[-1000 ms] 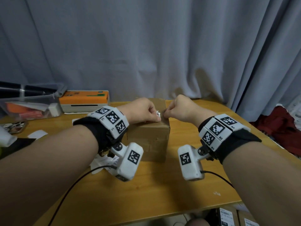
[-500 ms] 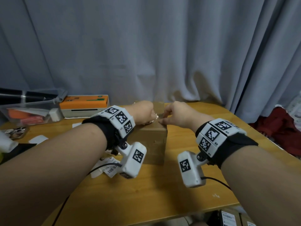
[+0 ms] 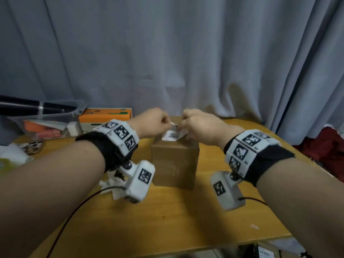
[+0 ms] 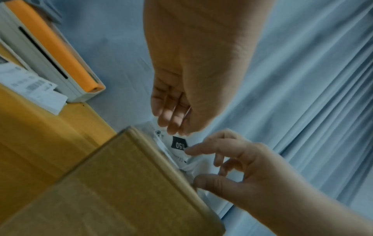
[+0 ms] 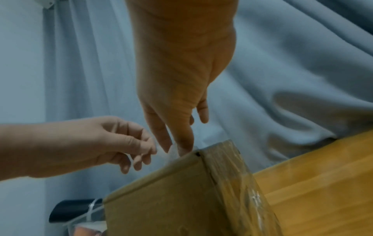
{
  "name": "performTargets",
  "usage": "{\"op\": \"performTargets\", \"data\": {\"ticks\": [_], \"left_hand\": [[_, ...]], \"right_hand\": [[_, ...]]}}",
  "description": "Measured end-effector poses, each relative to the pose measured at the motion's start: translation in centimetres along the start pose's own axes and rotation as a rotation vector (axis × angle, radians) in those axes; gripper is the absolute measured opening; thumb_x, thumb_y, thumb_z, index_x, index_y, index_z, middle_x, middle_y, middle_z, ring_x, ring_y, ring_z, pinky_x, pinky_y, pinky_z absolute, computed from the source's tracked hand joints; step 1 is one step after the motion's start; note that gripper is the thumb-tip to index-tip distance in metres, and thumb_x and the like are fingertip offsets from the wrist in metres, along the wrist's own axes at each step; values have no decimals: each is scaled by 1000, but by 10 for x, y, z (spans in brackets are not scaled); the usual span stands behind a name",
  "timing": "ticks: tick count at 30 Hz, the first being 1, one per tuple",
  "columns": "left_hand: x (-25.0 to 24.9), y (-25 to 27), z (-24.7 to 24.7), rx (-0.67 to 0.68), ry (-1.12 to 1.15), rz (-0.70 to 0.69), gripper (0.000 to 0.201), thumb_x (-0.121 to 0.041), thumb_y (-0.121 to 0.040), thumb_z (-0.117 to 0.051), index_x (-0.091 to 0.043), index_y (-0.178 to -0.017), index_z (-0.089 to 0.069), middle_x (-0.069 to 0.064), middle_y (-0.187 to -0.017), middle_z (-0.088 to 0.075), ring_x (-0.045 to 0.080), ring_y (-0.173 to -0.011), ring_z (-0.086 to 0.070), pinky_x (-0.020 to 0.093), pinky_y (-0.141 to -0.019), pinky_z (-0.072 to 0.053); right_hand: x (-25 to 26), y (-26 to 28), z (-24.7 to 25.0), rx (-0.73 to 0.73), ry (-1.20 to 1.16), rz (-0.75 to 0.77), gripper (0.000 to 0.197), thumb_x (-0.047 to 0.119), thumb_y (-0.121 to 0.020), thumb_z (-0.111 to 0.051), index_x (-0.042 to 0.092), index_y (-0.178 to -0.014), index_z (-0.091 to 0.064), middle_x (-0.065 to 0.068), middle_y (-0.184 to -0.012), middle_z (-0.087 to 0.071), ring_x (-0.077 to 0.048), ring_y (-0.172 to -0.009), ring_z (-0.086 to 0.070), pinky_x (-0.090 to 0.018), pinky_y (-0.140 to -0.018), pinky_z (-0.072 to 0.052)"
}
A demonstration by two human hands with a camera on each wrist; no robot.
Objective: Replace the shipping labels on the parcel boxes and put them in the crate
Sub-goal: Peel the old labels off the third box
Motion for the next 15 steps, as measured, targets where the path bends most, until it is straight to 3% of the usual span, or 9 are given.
{"op": "performTargets", "data": {"ticks": [4,8,12,15], "left_hand": [[26,11,-15,158,-53,96,23,-34,-83,-65,-15,-97,-63,0,-99,-65,19,-92,-61,31,-78,-49],[39,19,-24,223,68,135,52,-47,-83,-63,-19,-126,-56,-2,-123,-59,16,-111,-55,28,-93,-44],[42,21,-27,296,83,156,59,-51,-83,-61,-28,-137,-48,1,-133,-55,17,-119,-51,30,-100,-40],[37,18,-23,325,31,165,60,-51,-83,-61,-26,-137,-48,0,-130,-55,19,-118,-52,28,-96,-39]], "right_hand": [[18,-3,6,10,128,113,26,31,-90,-57,32,-115,-66,-1,-113,-47,-21,-110,-42,-30,-76,-34],[31,-11,9,-46,298,195,21,33,-89,-56,31,-105,-70,3,-110,-47,-21,-106,-39,-28,-77,-19],[21,-18,9,-49,184,63,16,34,-86,-61,30,-98,-71,3,-107,-46,-20,-106,-38,-31,-84,-23],[9,-20,6,-48,59,-62,15,36,-86,-63,28,-94,-72,3,-106,-47,-20,-106,-38,-35,-91,-26]]}}
Point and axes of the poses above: each hand's wrist, its own y-axis away from the middle knuckle, its own z-axis out of the back of the hand, x = y × z, the point moved 6 cm from there along -y, towards the middle knuckle
